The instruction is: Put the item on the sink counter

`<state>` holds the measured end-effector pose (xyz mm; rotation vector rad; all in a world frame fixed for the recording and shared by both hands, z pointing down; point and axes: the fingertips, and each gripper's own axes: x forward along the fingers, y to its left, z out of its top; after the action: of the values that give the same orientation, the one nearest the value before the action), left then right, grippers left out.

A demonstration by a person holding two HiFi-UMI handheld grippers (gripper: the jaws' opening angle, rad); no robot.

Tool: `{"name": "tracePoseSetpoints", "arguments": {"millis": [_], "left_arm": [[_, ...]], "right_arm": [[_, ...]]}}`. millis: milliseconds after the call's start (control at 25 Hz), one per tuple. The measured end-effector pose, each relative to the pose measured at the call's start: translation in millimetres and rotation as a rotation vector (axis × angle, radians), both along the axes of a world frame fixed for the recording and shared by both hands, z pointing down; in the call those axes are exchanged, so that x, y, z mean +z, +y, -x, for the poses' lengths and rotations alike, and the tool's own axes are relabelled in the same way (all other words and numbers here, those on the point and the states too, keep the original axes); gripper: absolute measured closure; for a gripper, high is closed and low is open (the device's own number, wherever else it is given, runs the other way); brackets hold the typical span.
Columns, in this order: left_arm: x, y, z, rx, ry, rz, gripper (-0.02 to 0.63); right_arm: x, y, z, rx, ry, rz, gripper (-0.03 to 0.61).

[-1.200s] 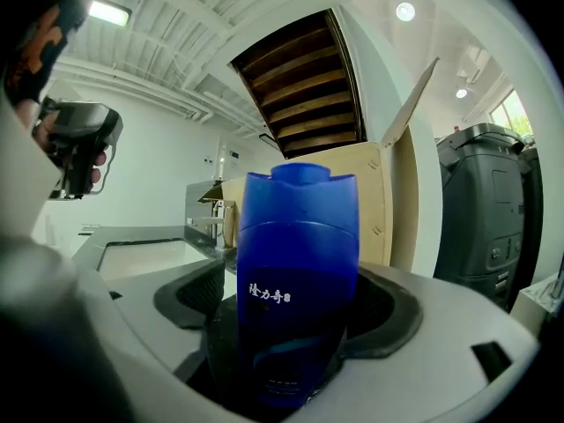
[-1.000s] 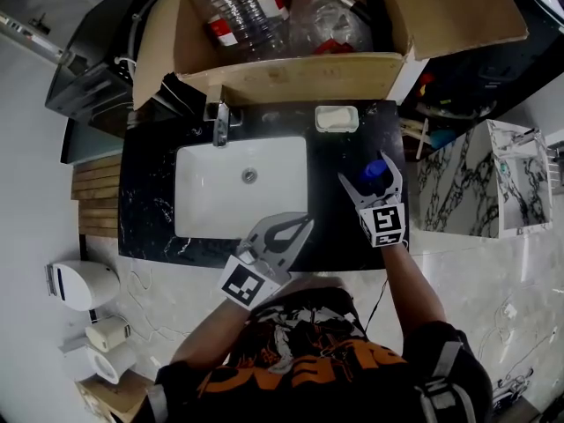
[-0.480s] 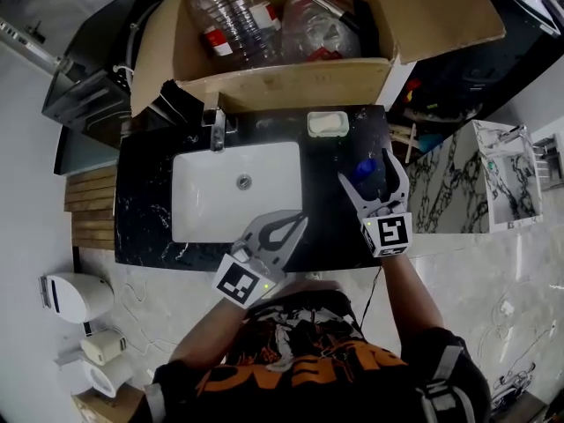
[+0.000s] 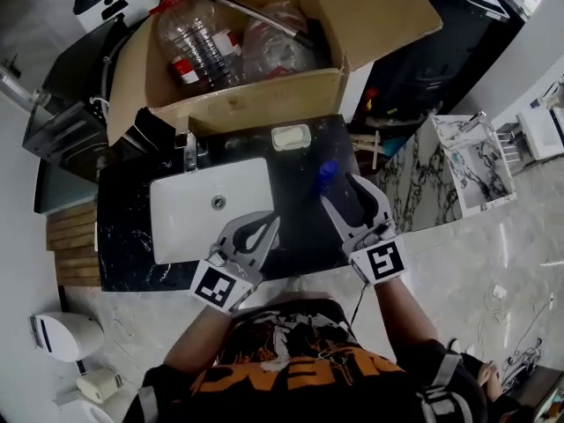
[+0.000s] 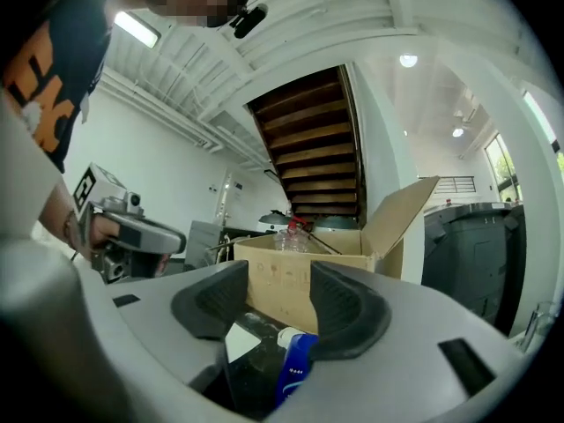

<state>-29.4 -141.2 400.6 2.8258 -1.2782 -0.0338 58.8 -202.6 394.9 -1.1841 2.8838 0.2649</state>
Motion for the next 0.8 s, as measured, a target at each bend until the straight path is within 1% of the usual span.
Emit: {"name": "tracePoseSetpoints", "arguments": {"millis": [80, 160, 320, 480, 600, 680, 760, 800], "left_arm": [[-4.9, -0.7, -4.5, 0.004, -0.018, -0.026, 0.6], [-12.5, 1.7, -13.2, 0.03, -0.013, -0.058, 0.6], [-20.2, 9.7, -30.6, 0.079, -0.01, -0.085, 0.6], [-19.6, 14.2, -40.7, 0.107, -0.002, -0.082, 0.6], [-22.8, 16.2, -39.9, 0.104, 0.013, -0.076, 0.6], [-25.4, 19.1, -37.2, 0.105, -0.003, -0.084, 0.6], [-27.0, 23.8, -35.5, 0.116, -0.031, -0.095, 0.6], [-29.3, 26.2, -35.2, 0.118, -0.031, -0.097, 0.6]], "right_arm": [[-4.8, 17.2, -1.1, -0.019, 0.037, -0.011, 0.363], [-5.6, 33.2, -8.1, -0.023, 0.043, 0.022, 0.386], [-12.0, 55.4, -36.4, 0.018, -0.025, 0.11, 0.458], [-14.1, 70.2, -71.7, 0.077, -0.071, 0.163, 0.504], [-19.9, 81.0, -92.4, 0.108, -0.085, 0.15, 0.542], [-28.7, 88.2, -98.4, 0.126, -0.102, 0.137, 0.563], [-36.8, 94.1, -101.8, 0.134, -0.12, 0.124, 0.565], [-39.1, 96.5, -103.7, 0.136, -0.124, 0.116, 0.565]]}}
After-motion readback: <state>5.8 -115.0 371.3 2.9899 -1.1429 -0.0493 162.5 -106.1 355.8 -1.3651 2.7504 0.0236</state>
